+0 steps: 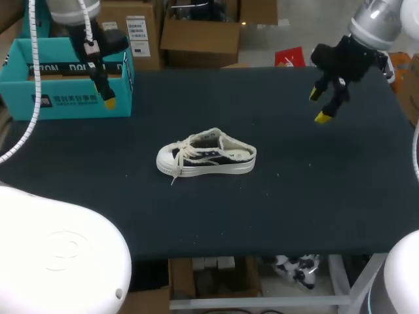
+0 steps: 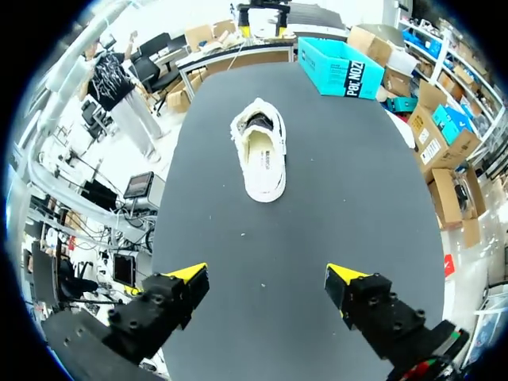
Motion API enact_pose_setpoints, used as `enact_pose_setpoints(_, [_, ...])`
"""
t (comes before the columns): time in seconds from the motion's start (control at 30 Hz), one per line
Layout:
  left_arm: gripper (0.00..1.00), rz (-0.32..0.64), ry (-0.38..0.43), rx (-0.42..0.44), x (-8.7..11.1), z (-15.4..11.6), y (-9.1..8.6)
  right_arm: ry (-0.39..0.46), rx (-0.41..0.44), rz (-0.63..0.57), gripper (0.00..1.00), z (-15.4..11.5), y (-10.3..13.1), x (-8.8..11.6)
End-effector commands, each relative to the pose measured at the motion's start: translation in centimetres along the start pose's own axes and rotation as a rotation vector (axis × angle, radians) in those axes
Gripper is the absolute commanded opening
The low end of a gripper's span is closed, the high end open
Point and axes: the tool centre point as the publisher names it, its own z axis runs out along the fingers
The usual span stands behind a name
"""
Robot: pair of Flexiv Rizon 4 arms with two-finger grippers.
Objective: Open the shoe tongue, take the insole out of the shoe, put the insole back into the shoe, and pack the shoe into the shoebox
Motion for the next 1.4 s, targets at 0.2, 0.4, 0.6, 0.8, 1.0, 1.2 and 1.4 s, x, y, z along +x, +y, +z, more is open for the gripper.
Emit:
enact_pose_setpoints(0.2, [1.0, -0.222, -0.023, -0.006, 2.6, 2.7, -0.2, -0.102, -0.141, 0.053, 1.0, 4.0, 0.5, 1.1])
enact_pose_setpoints(0.4, [1.0, -0.222, -0.023, -0.006, 2.6, 2.7, -0.2, -0.102, -0.141, 0.053, 1.0, 4.0, 0.5, 1.1])
enact_pose_setpoints(0.6, [1.0, -0.222, -0.023, -0.006, 2.6, 2.7, -0.2, -0.102, -0.141, 0.053, 1.0, 4.0, 0.5, 1.1])
enact_pose_setpoints(0.8, [1.0, -0.343, 0.045, 0.02, 4.6, 2.5, -3.0, -0.094, -0.169, 0.044, 1.0, 4.5, 0.7, 1.0])
enact_pose_setpoints(1.0, [1.0, -0.671, 0.006, 0.023, 7.0, 3.8, -6.4, -0.037, -0.237, 0.056, 1.0, 8.3, 2.1, 1.4])
enact_pose_setpoints(1.2, [1.0, -0.774, -0.017, 0.034, 9.3, 4.3, -8.0, 0.009, -0.317, 0.089, 1.0, 11.8, 4.0, 2.2])
enact_pose_setpoints(1.4, [1.0, -0.757, 0.004, 0.017, 10.3, 4.7, -9.7, -0.029, -0.356, 0.111, 1.0, 14.0, 5.5, 2.9])
